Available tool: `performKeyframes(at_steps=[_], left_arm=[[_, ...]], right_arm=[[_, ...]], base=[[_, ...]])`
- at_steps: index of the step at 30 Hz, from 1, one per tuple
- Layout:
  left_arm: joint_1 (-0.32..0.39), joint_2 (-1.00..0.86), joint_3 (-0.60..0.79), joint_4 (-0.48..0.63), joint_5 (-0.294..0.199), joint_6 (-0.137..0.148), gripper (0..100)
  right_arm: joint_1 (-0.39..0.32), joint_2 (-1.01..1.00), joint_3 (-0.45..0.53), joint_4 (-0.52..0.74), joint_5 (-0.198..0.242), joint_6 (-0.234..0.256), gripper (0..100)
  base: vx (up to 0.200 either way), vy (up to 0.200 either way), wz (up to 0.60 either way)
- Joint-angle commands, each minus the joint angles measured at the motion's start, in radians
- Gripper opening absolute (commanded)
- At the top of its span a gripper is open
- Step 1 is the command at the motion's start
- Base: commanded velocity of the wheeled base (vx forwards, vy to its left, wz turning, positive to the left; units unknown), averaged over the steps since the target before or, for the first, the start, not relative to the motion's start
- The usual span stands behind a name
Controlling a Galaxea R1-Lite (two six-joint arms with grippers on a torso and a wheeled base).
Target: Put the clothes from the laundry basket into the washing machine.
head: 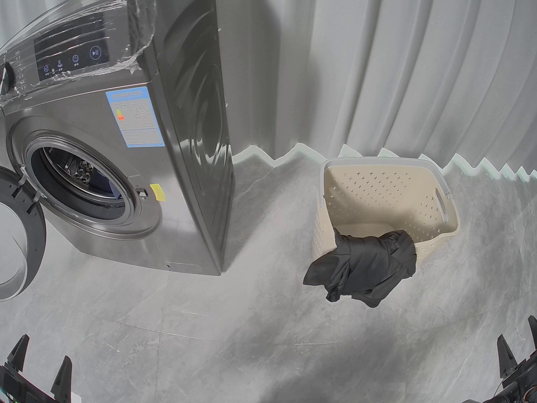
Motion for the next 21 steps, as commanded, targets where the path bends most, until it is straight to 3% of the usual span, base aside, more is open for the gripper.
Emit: performKeyframes(at_steps=[1, 18, 21], left_arm=[[0.0, -0.015, 0.015, 0.0, 0.001, -0.001, 100], [0.0, -0.015, 0.015, 0.0, 0.001, -0.005, 100], [0.0, -0.015, 0.015, 0.0, 0.001, -0.008, 100]], right_arm=[[0.0, -0.013, 0.016, 0.0, 0.002, -0.002, 100], [0.0, -0.013, 0.016, 0.0, 0.006, -0.005, 100], [-0.001, -0.013, 0.016, 0.0, 0.006, -0.005, 100]], base=[[0.0, -0.2, 0.0], [0.0, -0.012, 0.0], [0.0, -0.2, 0.0]])
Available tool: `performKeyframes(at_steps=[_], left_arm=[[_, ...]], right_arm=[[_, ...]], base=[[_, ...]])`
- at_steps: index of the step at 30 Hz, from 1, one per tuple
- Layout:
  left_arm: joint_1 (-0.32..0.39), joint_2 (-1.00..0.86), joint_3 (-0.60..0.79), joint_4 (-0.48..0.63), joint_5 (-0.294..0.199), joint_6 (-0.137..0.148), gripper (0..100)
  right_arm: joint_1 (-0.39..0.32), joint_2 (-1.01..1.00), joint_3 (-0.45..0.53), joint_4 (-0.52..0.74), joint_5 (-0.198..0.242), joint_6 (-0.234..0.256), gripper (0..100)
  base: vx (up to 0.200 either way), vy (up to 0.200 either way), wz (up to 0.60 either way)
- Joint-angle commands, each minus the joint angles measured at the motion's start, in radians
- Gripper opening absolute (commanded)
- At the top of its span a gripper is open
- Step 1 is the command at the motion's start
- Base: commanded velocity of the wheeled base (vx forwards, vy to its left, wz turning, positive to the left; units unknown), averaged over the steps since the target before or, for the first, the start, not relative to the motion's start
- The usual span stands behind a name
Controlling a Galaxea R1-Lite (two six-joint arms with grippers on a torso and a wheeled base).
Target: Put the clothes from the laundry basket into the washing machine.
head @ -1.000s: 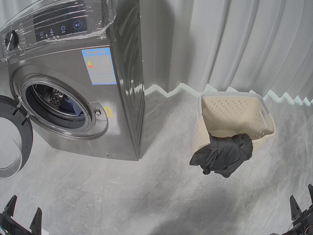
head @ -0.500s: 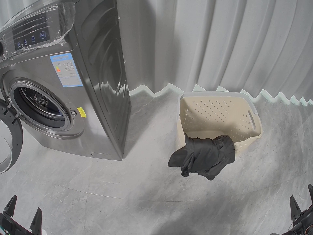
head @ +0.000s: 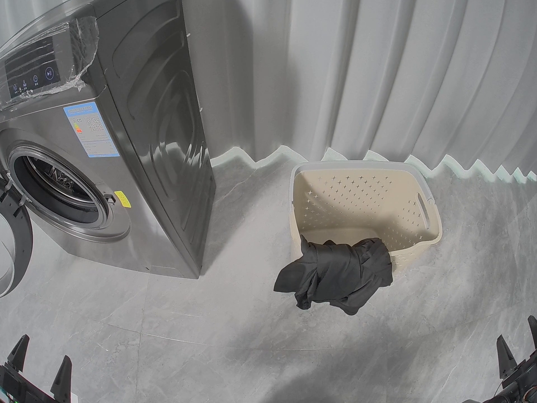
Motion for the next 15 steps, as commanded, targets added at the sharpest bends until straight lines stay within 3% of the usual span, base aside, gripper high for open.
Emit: performKeyframes(at_steps=[1, 5, 10, 15], left_arm=[[0.001, -0.016, 0.015, 0.0, 0.0, -0.003, 100], [0.001, -0.016, 0.015, 0.0, 0.0, -0.006, 100], [0.001, -0.016, 0.015, 0.0, 0.0, -0.003, 100], [0.001, -0.016, 0.015, 0.0, 0.0, 0.002, 100]], right_arm=[[-0.001, -0.014, 0.016, 0.0, 0.0, 0.002, 100], [-0.001, -0.015, 0.016, -0.002, -0.003, 0.016, 100], [-0.001, -0.015, -0.036, -0.051, -0.003, 0.012, 100], [0.002, 0.049, -0.123, -0.002, 0.009, 0.02, 100]], base=[[0.0, -0.2, 0.0], [0.0, -0.2, 0.0], [0.0, 0.0, 0.0], [0.0, 0.0, 0.0]])
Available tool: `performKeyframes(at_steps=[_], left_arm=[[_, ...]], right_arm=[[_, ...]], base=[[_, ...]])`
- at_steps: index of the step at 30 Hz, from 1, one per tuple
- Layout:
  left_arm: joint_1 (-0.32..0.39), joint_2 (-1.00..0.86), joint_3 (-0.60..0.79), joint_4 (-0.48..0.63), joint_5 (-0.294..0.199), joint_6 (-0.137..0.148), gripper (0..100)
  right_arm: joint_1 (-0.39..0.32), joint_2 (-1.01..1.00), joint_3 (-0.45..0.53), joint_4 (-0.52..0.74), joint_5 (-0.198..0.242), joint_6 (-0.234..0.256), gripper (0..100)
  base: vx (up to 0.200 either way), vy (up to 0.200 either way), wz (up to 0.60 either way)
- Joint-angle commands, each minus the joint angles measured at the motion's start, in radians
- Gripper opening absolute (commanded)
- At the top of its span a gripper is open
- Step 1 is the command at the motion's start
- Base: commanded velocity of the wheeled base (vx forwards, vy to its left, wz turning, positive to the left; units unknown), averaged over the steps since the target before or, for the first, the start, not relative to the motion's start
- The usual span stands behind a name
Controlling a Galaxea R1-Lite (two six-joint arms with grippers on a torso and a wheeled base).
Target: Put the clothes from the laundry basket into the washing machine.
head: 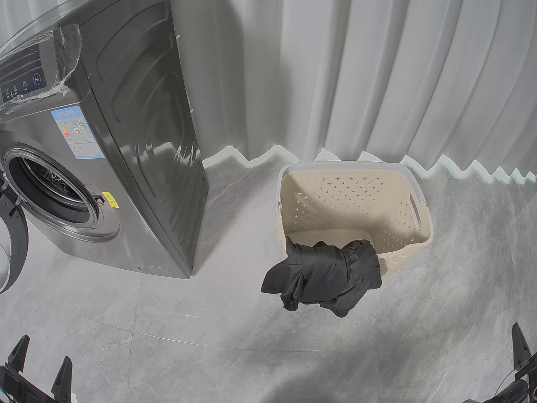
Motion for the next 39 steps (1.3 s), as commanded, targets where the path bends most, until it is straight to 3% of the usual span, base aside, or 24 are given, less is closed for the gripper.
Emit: performKeyframes(at_steps=[1, 5, 8, 11, 16, 24, 33, 39], left_arm=[[0.0, -0.016, 0.015, 0.0, 0.001, 0.002, 100], [0.0, -0.016, 0.015, 0.0, 0.001, 0.001, 100], [0.0, -0.016, 0.015, 0.0, 0.001, -0.001, 100], [0.0, -0.016, 0.015, 0.0, 0.001, -0.002, 100], [0.0, -0.016, 0.015, 0.0, 0.001, -0.004, 100], [0.0, -0.016, 0.015, 0.0, 0.001, 0.001, 100], [0.0, -0.016, 0.015, 0.0, 0.001, 0.001, 100], [0.0, -0.016, 0.015, 0.0, 0.001, -0.001, 100]], right_arm=[[0.004, 0.067, -0.067, 0.037, 0.021, 0.004, 100], [0.002, 0.205, -0.084, 0.043, 0.091, 0.022, 100], [0.002, 0.418, -0.111, 0.011, 0.18, 0.105, 100], [0.001, 0.587, -0.13, -0.064, 0.231, 0.143, 100], [0.008, 0.741, -0.116, -0.196, 0.236, 0.137, 100], [0.07, 0.968, -0.159, -0.23, 0.234, 0.139, 100], [0.228, 1.224, -0.191, -0.392, 0.226, 0.154, 100], [0.281, 1.388, -0.21, -0.507, 0.222, 0.162, 100]], base=[[0.0, 0.0, 0.0], [0.0, 0.0, 0.0], [0.0, 0.0, 0.0], [0.0, 0.0, 0.0], [0.0, -0.2, 0.0], [0.0, -0.1, 0.0], [-0.022, 0.0, 0.0], [-0.167, 0.0, 0.0]])
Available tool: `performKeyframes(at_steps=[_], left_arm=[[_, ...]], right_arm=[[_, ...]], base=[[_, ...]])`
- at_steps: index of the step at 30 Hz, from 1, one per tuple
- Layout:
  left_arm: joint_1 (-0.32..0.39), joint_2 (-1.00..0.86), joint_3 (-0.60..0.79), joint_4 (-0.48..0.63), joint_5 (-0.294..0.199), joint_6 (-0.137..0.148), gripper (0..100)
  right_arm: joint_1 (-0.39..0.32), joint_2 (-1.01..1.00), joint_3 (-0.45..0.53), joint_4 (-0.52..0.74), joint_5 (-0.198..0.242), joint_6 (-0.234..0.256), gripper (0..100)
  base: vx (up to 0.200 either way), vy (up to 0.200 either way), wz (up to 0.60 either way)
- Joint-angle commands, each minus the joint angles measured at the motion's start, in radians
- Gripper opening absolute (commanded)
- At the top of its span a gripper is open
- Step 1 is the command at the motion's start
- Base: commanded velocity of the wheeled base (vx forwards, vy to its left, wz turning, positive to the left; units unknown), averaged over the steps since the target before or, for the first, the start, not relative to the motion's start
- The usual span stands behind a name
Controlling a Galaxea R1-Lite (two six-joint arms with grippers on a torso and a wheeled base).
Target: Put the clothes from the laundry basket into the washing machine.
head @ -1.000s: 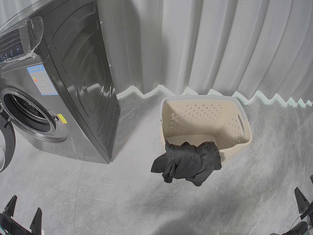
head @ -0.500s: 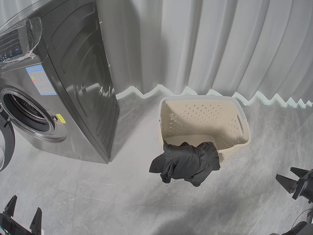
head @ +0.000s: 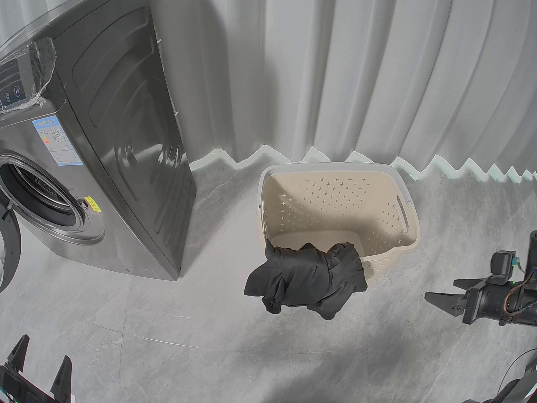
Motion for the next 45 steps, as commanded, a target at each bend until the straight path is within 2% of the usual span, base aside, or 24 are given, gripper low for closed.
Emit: performKeyframes(at_steps=[1, 6, 12, 15, 16, 24, 29, 45], left_arm=[[0.001, -0.016, 0.015, 0.0, 0.0, -0.002, 100], [0.001, -0.016, 0.015, 0.0, 0.0, -0.002, 100], [0.001, -0.016, 0.015, 0.0, 0.0, -0.005, 100], [0.001, -0.016, 0.015, 0.0, 0.0, -0.005, 100], [0.001, -0.016, 0.015, 0.0, 0.002, -0.006, 100], [0.001, -0.016, 0.015, 0.0, 0.0, -0.005, 100], [0.001, -0.016, 0.015, 0.0, 0.002, -0.002, 100], [0.001, -0.016, 0.015, 0.0, 0.003, -0.002, 100]], right_arm=[[0.064, 0.213, -0.028, -0.083, -0.005, 0.016, 100], [0.097, 0.329, -0.074, -0.152, -0.01, 0.065, 100], [0.12, 0.436, -0.119, -0.178, -0.011, 0.068, 100], [0.126, 0.477, -0.134, -0.194, -0.03, 0.07, 100], [0.13, 0.528, -0.149, -0.228, -0.057, 0.07, 100], [0.147, 0.703, -0.177, -0.436, -0.114, 0.064, 100], [0.149, 0.735, -0.178, -0.45, -0.116, 0.064, 100], [0.17, 0.845, -0.234, -0.458, -0.116, 0.068, 100]], base=[[0.0, 0.0, 0.0], [0.0, 0.0, 0.0], [0.0, 0.0, 0.0], [0.0, 0.0, 0.0], [0.0, 0.0, 0.0], [0.0, 0.0, 0.0], [0.12, 0.0, 0.0], [0.0, 0.0, 0.0]])
